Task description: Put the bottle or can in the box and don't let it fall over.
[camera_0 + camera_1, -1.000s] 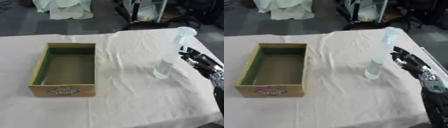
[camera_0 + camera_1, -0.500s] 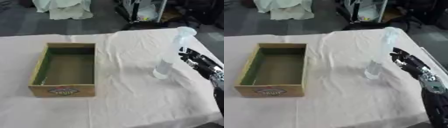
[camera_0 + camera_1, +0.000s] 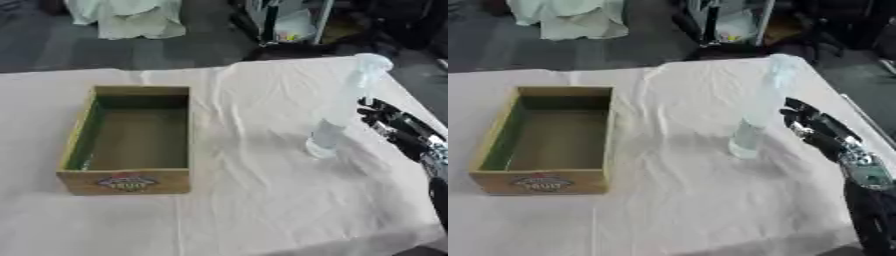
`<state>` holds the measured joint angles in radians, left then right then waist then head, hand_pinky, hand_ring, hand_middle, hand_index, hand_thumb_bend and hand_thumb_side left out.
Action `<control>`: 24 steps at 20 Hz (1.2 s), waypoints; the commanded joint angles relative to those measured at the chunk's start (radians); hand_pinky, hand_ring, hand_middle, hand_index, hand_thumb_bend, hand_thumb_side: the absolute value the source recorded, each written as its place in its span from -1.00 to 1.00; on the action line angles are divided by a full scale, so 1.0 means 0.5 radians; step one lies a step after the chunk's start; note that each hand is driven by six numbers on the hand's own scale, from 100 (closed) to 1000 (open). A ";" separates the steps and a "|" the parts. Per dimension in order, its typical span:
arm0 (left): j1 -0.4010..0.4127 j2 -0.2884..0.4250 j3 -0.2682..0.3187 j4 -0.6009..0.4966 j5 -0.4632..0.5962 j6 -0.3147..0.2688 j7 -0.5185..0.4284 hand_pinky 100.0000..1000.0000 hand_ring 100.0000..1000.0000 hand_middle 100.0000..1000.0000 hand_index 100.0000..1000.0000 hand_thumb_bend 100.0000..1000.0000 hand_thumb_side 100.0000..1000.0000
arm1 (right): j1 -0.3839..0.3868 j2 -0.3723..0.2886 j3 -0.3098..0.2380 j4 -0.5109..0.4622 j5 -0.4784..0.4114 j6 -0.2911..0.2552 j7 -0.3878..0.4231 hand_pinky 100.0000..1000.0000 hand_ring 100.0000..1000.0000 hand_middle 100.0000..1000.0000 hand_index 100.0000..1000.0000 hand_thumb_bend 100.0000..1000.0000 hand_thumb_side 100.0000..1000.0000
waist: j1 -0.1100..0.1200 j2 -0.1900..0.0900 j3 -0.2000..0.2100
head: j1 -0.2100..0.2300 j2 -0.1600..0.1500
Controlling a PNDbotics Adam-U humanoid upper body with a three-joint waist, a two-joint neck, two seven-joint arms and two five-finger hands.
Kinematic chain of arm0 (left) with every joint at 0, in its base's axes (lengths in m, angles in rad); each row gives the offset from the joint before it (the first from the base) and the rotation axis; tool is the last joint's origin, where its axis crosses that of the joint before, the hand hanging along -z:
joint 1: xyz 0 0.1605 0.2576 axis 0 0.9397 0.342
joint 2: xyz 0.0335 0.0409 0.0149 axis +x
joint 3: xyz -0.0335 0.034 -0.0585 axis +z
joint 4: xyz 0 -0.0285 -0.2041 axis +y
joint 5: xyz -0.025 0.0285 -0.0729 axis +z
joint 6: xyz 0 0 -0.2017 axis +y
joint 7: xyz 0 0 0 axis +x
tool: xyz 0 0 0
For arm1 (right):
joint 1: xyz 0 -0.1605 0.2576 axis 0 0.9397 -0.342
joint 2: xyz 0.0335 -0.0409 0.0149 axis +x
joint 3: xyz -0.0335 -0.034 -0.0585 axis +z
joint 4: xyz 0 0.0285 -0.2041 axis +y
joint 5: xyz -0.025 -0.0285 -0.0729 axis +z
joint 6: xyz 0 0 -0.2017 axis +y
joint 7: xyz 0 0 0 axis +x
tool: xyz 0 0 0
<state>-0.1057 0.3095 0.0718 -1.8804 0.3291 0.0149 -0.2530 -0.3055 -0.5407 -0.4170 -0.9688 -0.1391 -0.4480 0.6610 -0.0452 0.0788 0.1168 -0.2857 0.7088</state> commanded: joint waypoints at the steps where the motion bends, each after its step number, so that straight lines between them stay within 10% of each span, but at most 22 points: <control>1: -0.012 0.041 0.017 -0.024 0.007 -0.005 -0.004 1.00 1.00 1.00 0.50 -1.00 0.58 | -0.007 -0.079 0.005 -0.046 -0.031 -0.008 0.023 1.00 1.00 1.00 1.00 -1.00 -0.18 | 0.002 -0.022 -0.005 | -0.006 -0.017; 24: -0.014 0.039 0.015 -0.023 0.007 -0.005 -0.006 1.00 1.00 1.00 0.50 -1.00 0.58 | -0.037 -0.054 0.004 -0.109 -0.011 0.026 0.004 1.00 1.00 1.00 1.00 -1.00 -0.18 | 0.003 -0.020 -0.001 | -0.013 -0.019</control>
<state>-0.1056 0.3095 0.0718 -1.8803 0.3291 0.0144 -0.2536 -0.3089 -0.5407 -0.4112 -0.9987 -0.1485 -0.4367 0.6664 -0.0452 0.0789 0.1165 -0.2898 0.7088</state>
